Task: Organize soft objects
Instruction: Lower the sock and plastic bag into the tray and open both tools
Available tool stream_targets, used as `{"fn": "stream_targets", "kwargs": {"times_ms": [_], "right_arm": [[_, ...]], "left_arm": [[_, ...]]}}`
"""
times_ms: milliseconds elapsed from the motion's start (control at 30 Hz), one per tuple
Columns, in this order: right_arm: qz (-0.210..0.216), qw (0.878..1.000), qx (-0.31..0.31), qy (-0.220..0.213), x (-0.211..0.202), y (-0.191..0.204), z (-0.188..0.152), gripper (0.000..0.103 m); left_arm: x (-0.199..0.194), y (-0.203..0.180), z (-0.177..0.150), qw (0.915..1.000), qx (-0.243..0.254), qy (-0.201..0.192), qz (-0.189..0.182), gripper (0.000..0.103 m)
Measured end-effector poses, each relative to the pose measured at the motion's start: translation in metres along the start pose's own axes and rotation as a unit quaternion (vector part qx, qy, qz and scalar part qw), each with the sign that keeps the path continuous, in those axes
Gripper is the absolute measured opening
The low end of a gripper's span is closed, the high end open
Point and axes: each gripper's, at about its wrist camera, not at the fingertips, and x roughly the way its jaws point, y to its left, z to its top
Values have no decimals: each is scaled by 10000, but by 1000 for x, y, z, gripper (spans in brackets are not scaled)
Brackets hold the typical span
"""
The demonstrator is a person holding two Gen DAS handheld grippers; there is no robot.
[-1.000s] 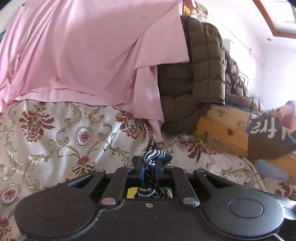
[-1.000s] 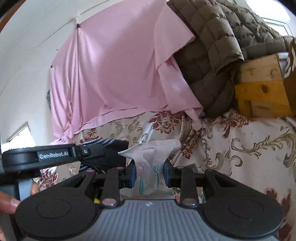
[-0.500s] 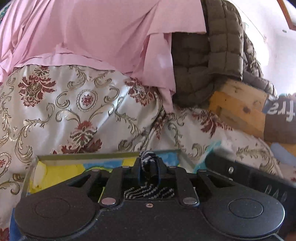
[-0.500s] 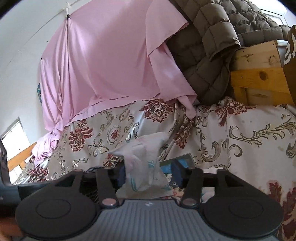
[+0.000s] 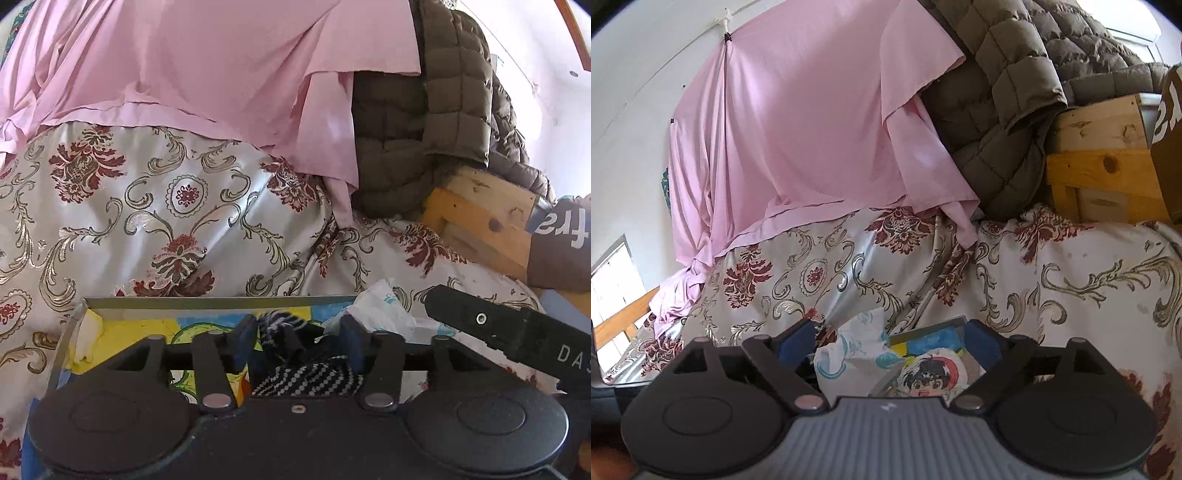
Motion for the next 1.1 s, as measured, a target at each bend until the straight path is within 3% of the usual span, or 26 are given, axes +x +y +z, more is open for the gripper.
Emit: {"fn": "stream_targets", "kwargs": {"times_ms": [600,1100], "right_arm": [[-196,9989,-371,-185,-56,24,21,103],[-117,9966,-812,-88,-128,66,3,103]], "left_arm": [[-80,9,13,9977,-372,-492,296,93],[-188,6,-9,9935,-499,-863,554,102]]}}
